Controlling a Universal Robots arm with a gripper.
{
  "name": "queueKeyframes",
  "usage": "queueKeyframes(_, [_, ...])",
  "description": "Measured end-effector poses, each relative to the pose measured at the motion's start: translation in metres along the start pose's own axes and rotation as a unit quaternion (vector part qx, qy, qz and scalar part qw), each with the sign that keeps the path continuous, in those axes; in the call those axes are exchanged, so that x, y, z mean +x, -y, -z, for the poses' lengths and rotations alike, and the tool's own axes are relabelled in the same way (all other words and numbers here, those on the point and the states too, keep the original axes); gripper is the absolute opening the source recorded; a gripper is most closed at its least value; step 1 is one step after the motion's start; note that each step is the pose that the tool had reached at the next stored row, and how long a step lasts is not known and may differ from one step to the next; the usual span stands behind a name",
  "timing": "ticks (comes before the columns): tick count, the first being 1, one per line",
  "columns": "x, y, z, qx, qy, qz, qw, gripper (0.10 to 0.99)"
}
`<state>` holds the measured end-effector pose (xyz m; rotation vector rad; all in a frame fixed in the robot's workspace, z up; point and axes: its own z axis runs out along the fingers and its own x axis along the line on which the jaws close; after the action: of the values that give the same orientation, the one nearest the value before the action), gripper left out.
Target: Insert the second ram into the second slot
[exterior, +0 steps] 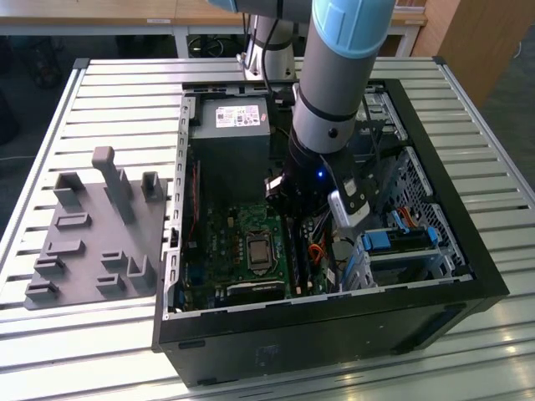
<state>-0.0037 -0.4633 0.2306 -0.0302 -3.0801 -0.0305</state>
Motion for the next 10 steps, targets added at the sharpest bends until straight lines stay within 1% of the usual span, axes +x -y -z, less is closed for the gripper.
queueKeyframes(10, [-0.001,0.0001,-0.0077,-0.0001,0.0,0.0,1.0,0.122])
